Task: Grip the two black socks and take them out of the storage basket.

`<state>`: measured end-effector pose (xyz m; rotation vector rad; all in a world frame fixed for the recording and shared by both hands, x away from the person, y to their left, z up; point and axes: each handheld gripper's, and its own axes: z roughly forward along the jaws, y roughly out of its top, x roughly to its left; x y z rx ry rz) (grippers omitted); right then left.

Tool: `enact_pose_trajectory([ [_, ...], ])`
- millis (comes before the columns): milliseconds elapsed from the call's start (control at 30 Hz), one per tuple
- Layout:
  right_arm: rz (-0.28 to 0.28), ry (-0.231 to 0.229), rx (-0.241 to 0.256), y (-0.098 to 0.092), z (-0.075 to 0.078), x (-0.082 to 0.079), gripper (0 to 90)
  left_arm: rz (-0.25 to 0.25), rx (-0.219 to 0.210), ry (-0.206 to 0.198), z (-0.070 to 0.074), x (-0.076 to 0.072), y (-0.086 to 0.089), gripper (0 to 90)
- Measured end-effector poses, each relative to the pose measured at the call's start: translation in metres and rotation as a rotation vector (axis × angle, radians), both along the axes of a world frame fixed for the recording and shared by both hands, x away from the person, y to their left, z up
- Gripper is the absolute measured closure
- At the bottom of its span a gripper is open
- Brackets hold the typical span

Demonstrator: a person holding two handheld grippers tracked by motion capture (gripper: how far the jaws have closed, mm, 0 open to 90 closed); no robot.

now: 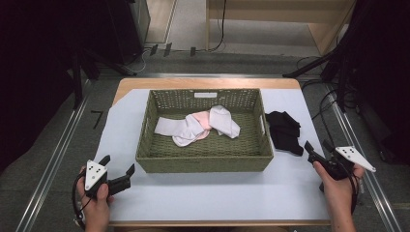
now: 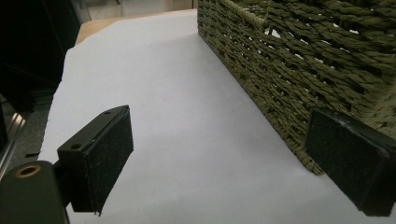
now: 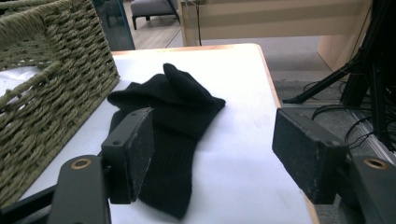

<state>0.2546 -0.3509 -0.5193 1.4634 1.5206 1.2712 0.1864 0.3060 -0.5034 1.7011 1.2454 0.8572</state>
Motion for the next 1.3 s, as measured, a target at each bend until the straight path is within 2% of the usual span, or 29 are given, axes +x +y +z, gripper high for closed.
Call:
enact_pose_trajectory([
  [400, -0.001, -0.001, 0.008, -0.012, -0.001, -0.03, 30.1, 0.003, 0.002, -0.002, 0.0, 0.0, 0.0, 9.2],
  [533, -0.002, 0.0, -0.002, -0.015, -0.003, -0.039, 29.9, 0.002, -0.001, -0.005, 0.0, 0.0, 0.0, 9.2],
  [667, -0.007, -0.009, -0.004, -0.019, -0.006, -0.05, 30.6, 0.002, -0.001, -0.004, 0.0, 0.0, 0.0, 9.3],
  [733, -0.011, -0.026, 0.019, -0.022, -0.007, -0.055, 30.3, 0.001, 0.001, -0.004, 0.0, 0.0, 0.0, 9.2],
  [800, -0.025, -0.013, 0.018, -0.025, -0.007, -0.06, 30.2, 0.0, 0.0, -0.007, 0.0, -0.001, 0.0, 9.2],
  [867, -0.022, -0.024, 0.014, -0.027, -0.007, -0.065, 27.1, -0.001, 0.001, -0.006, 0.0, -0.001, 0.0, 9.2],
  [1033, -0.025, -0.068, 0.032, -0.028, -0.009, -0.072, 17.9, -0.001, 0.001, -0.005, 0.0, -0.001, -0.001, 9.3],
  [1133, -0.024, -0.088, 0.025, -0.028, -0.009, -0.073, 15.4, 0.002, -0.001, -0.01, 0.0, -0.001, 0.0, 9.2],
  [1267, 0.003, -0.074, 0.003, -0.026, -0.009, -0.072, 16.2, 0.0, 0.0, -0.008, 0.0, -0.001, -0.001, 9.3],
  [1300, 0.002, -0.07, -0.01, -0.024, -0.009, -0.071, 21.2, 0.0, 0.002, -0.008, 0.0, -0.001, -0.001, 9.2],
])
